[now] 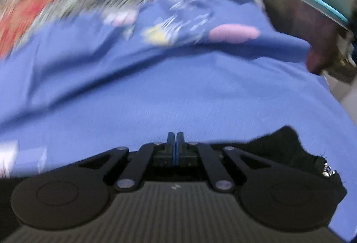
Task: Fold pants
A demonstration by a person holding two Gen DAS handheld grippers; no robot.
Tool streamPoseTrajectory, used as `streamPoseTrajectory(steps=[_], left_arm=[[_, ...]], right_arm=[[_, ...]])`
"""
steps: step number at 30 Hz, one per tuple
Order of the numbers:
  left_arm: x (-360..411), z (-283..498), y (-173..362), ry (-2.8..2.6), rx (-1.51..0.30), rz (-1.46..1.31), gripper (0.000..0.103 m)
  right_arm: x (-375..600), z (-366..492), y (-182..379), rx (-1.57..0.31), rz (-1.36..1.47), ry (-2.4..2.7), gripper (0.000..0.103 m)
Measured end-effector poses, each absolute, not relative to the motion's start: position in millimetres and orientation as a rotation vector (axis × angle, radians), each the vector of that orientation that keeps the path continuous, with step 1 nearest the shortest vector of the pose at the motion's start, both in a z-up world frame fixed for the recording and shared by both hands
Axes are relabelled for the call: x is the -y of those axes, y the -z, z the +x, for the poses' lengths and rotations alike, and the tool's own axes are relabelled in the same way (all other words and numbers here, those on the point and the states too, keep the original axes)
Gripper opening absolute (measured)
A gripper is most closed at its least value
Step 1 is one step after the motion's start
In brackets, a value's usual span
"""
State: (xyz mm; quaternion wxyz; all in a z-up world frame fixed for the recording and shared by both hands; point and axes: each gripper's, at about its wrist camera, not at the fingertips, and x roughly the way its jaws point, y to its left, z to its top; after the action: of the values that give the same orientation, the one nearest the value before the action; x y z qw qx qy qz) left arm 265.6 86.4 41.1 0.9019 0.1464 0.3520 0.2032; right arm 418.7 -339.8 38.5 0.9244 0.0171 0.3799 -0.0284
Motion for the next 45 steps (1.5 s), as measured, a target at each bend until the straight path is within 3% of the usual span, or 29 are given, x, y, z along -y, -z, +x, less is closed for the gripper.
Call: streamPoseTrajectory(steps=[3,5,7,8,16,19,21,24,25,26,27,28,29,31,32,33,34,38,45], left_arm=[[-87.2,279.0,-21.2,-0.422,-0.837,0.287,0.026],[-81.4,271.1,-11.0,-0.384,-0.857,0.324,0.027],[-79.0,254.5,-14.8,-0.347,-0.828,0.353,0.029],[-81.9,246.5,-20.3,-0.339,-0.814,0.351,0.034],[-140.1,211.6,-79.6,-0.346,-0.723,0.368,0.053],[-149.5,213.0,-80.3,-0.308,-0.755,0.358,0.055],[-148.1,215.1,-72.9,-0.267,-0.776,0.358,0.062],[-141.9,224.4,-55.8,-0.219,-0.807,0.346,0.064],[-139.3,226.7,-51.4,-0.203,-0.814,0.342,0.065],[-135.4,229.8,-45.8,-0.188,-0.82,0.348,0.074],[-131.1,233.6,-39.7,-0.177,-0.819,0.368,0.082],[-126.6,236.3,-34.2,-0.169,-0.813,0.395,0.083],[-122.3,238.9,-28.7,-0.16,-0.811,0.422,0.083],[-115.9,248.2,-17.2,-0.157,-0.823,0.47,0.08],[-114.3,253.6,-12.2,-0.156,-0.834,0.479,0.061],[-113.4,257.9,-9.3,-0.153,-0.849,0.477,0.027],[-113.1,262.2,-7.0,-0.156,-0.871,0.472,0.009],[-107.7,259.2,-16.2,-0.231,-0.847,0.496,0.008],[-120.9,174.8,-99.4,-0.238,-0.64,0.325,0.008]], right_arm=[[349.9,415.6,-46.8,-0.717,0.075,0.09,0.008],[368.7,415.6,-53.3,-0.737,0.148,0.013,0.013],[393.8,410.1,-60.2,-0.715,0.186,0.022,0.039],[408.0,412.2,-61.7,-0.724,0.217,0.038,0.045],[483.5,401.8,-61.9,-0.839,0.532,0.071,0.054],[476.6,411.0,-54.3,-0.904,0.503,0.106,0.062],[468.1,419.0,-48.0,-0.932,0.474,0.157,0.064],[462.9,429.7,-31.9,-0.958,0.458,0.234,0.064],[458.9,431.1,-28.2,-0.959,0.441,0.252,0.06],[453.0,434.1,-26.2,-0.965,0.398,0.272,0.053],[445.3,436.6,-24.7,-0.973,0.324,0.301,0.034],[442.0,435.2,-24.2,-0.975,0.262,0.314,0.024],[440.7,434.8,-23.7,-0.973,0.231,0.316,0.023],[450.6,431.8,-25.6,-0.955,0.245,0.296,0.017],[455.7,429.6,-26.8,-0.943,0.265,0.292,0.016],[460.0,426.3,-28.5,-0.927,0.294,0.29,0.014],[463.8,422.1,-31.4,-0.903,0.324,0.286,0.012],[476.7,396.3,-58.7,-0.751,0.499,0.215,0.011],[510.6,320.3,-126.4,-0.554,0.701,0.05,0.011]])
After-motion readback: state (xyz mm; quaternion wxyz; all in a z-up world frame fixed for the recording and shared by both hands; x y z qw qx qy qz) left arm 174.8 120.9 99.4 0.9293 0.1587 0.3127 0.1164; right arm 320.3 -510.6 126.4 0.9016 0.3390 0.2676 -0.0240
